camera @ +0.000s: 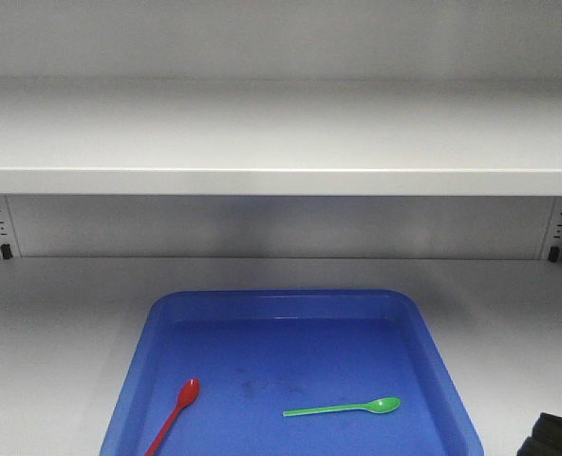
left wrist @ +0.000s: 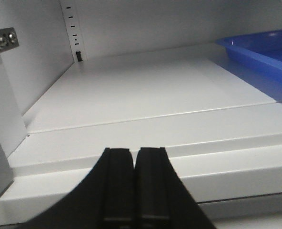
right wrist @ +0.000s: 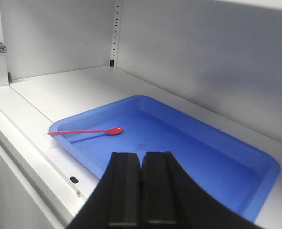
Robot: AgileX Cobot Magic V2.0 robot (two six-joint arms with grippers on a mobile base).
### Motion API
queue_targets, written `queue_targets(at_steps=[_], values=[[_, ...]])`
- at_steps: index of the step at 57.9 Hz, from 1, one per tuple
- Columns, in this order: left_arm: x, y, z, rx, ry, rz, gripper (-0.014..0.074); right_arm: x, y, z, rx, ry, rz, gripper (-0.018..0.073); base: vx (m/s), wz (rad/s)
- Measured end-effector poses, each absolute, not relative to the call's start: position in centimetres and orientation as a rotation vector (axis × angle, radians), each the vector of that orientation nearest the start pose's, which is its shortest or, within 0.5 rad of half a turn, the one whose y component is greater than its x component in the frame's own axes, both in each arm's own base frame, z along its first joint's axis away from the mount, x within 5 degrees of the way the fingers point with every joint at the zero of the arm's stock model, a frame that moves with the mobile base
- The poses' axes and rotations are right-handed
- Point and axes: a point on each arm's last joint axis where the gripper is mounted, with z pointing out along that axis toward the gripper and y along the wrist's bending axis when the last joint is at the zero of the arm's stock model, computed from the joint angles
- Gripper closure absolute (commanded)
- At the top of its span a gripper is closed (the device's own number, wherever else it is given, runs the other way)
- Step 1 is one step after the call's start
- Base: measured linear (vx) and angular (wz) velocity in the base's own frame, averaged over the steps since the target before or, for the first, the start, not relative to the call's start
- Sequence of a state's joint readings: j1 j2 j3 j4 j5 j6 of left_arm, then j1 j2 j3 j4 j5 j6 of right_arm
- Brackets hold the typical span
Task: Sort red and green spoons into left cabinet
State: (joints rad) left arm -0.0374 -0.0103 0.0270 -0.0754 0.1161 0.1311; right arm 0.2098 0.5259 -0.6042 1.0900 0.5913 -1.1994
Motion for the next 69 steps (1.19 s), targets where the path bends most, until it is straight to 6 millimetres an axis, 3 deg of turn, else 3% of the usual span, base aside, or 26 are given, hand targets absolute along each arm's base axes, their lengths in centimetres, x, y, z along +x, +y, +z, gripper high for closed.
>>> queue_targets(at_steps=[15, 30, 38, 55, 69], values=[[5.7, -0.3, 19.4, 0.082, 1.615, 0.007, 0.0597, 10.2, 5.2, 34.7, -0.429, 1.658, 0.425, 0.0562, 0.00, 0.00], [5.7, -0.3, 19.4, 0.082, 1.615, 0.007, 0.0597, 11.5, 2.8, 33.5, -0.239, 1.801, 0.161, 0.0562, 0.00, 0.00], [5.7, -0.3, 19.4, 0.082, 1.615, 0.007, 0.0597, 10.9, 2.0, 32.6, -0.182, 1.735, 0.102, 0.0562, 0.00, 0.00], [5.7, -0.3, 19.4, 0.082, 1.615, 0.007, 0.0597, 7.8, 0.6, 25.0, -0.023, 1.605, 0.108, 0.0562, 0.00, 0.00], [5.7, -0.3, 19.4, 0.082, 1.615, 0.007, 0.0597, 6.4, -0.2, 21.0, 0.085, 1.580, 0.043, 0.0562, 0.00, 0.00]])
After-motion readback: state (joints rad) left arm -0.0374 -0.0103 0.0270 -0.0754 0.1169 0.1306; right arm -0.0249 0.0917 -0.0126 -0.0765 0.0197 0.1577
